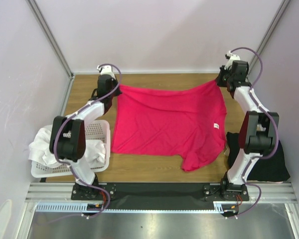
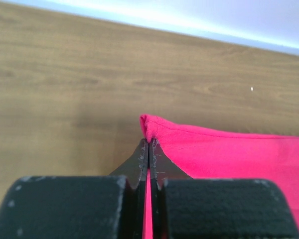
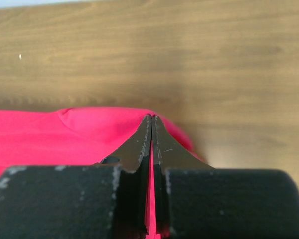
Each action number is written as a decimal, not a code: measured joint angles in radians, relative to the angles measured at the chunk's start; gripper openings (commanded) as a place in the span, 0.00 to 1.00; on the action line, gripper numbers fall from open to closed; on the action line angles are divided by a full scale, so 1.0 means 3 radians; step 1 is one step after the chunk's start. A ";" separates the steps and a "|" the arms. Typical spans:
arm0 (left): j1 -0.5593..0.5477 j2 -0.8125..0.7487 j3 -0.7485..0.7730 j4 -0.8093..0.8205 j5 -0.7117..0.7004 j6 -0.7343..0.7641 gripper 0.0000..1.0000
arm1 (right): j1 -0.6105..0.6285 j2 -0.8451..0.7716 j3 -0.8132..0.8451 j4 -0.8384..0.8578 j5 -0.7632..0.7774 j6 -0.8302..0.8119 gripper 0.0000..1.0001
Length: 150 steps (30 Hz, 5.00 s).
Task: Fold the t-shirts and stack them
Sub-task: Flatten the tshirt out, then fold the tshirt
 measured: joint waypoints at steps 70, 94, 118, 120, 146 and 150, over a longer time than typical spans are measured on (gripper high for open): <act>0.0418 0.0216 -0.0554 0.1068 0.1177 0.1077 0.00 | -0.0207 0.0289 0.0167 -0.0259 -0.0351 -0.0043 0.00; 0.0418 0.0083 -0.0810 0.0607 0.1381 0.1142 0.15 | -0.0252 -0.0167 -0.0532 -0.0553 -0.0165 -0.0039 0.00; -0.0155 0.0134 0.0940 -0.0525 0.0376 0.0407 0.78 | -0.0010 -0.0120 0.0022 -0.0662 -0.0090 0.0638 0.93; -0.0329 0.0253 0.1137 -0.0832 0.0151 0.0225 0.74 | 0.0112 -0.0029 0.0074 -0.0659 0.0022 0.0729 0.93; -0.0497 0.1116 0.1127 -0.2148 -0.1012 -0.1179 0.67 | 0.0168 0.0326 0.0237 -0.1005 0.0294 0.1044 0.91; -0.0477 0.1172 0.1298 -0.2211 -0.1086 -0.1239 0.66 | 0.0088 0.0393 0.0294 -0.1019 0.0234 0.1047 0.91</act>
